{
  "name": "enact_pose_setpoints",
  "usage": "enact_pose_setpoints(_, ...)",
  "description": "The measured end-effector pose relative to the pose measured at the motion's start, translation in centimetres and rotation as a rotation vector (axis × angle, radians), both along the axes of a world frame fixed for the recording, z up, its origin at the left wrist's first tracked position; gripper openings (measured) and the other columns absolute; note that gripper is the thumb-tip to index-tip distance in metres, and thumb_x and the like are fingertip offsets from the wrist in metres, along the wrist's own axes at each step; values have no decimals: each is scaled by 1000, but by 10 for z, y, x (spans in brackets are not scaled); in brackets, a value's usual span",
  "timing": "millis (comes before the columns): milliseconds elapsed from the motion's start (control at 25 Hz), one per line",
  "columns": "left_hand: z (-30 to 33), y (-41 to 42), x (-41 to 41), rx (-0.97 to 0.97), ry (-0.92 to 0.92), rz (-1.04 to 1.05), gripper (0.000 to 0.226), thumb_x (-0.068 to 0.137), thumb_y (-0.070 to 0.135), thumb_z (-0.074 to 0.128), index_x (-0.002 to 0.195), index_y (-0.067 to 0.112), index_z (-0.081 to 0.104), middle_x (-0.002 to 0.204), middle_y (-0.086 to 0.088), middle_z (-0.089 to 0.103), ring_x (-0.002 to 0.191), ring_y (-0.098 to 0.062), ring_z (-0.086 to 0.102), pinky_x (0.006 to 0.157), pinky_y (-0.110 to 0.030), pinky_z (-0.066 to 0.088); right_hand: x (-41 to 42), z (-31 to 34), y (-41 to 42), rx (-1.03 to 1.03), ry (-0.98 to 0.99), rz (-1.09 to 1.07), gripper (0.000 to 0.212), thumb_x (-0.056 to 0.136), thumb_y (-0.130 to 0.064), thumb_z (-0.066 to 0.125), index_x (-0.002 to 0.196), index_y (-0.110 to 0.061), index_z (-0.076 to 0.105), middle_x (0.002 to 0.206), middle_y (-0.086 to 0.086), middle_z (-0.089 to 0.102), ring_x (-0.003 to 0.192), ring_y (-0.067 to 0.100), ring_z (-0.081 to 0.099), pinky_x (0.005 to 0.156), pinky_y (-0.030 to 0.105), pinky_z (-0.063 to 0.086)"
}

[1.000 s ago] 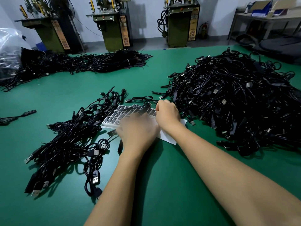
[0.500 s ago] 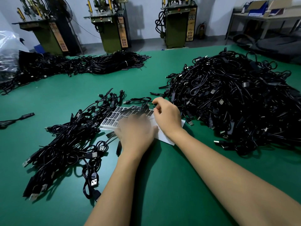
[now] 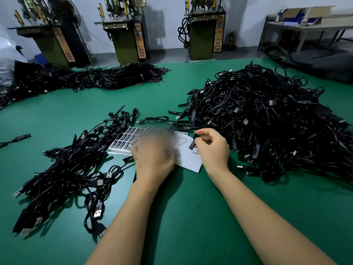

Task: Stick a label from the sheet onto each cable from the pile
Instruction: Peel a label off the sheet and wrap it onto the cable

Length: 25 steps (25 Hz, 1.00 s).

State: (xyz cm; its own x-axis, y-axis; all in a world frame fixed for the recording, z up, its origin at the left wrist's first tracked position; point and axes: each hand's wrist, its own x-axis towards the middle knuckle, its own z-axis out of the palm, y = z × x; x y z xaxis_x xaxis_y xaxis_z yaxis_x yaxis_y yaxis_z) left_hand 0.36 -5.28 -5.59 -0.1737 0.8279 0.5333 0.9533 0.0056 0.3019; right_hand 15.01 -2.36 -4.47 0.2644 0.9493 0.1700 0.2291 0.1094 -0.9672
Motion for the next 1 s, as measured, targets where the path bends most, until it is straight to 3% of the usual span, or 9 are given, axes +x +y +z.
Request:
enact_pose_setpoints(160,11,-2,10,168,7,25,16,81,29,72,91,16,72,100,0,69,104,-31,53,82,-40,28,-1,1,1,-30,-29,-14,21,82,-10,57,89,-27,67,68,-10,64,55,-1,60,62,29,52)
enact_pose_setpoints(320,29,7,19,338,13,-5,10,85,14,63,87,12,73,88,-3,69,88,-33,56,74,-39,37,1,1,4,-57,-5,-27,17,84,-13,54,86,-27,64,62,-9,63,59,4,59,63,31,51)
enact_pose_setpoints(400,40,24,25,222,-1,-100,21,91,11,52,100,8,70,90,-8,71,85,-33,55,68,-39,43,1,3,6,-80,68,-53,16,83,-13,52,81,-25,63,64,-7,62,65,15,63,65,35,54)
enact_pose_setpoints(520,51,66,31,-121,117,-154,33,99,14,41,126,14,59,110,-8,67,102,-32,49,81,-40,44,3,4,11,-114,116,-98,15,85,-15,52,76,-20,63,65,-4,60,71,25,61,66,38,52)
enact_pose_setpoints(640,52,94,36,-310,394,-195,34,95,16,45,126,23,59,120,-4,59,111,-30,42,81,-35,35,5,4,13,-127,143,-121,15,86,-15,51,79,-15,64,69,-1,62,72,26,58,66,37,48)
enact_pose_setpoints(720,47,102,39,-394,395,-254,33,93,20,48,124,26,58,124,0,58,118,-30,37,82,-38,27,5,4,15,-131,139,-122,16,87,-15,50,81,-13,65,71,3,63,73,28,58,67,39,49)
enact_pose_setpoints(800,42,103,42,-426,348,-270,31,93,25,50,123,26,57,123,1,61,122,-29,35,87,-41,26,6,3,17,-140,103,-119,16,87,-15,50,82,-13,65,73,4,64,75,31,60,69,42,52)
enact_pose_setpoints(1000,46,102,44,-342,562,-324,20,94,27,50,111,25,59,109,6,63,112,-24,42,84,-39,27,6,2,16,-142,57,-112,16,87,-14,49,75,-16,60,68,-2,60,69,26,56,58,33,43)
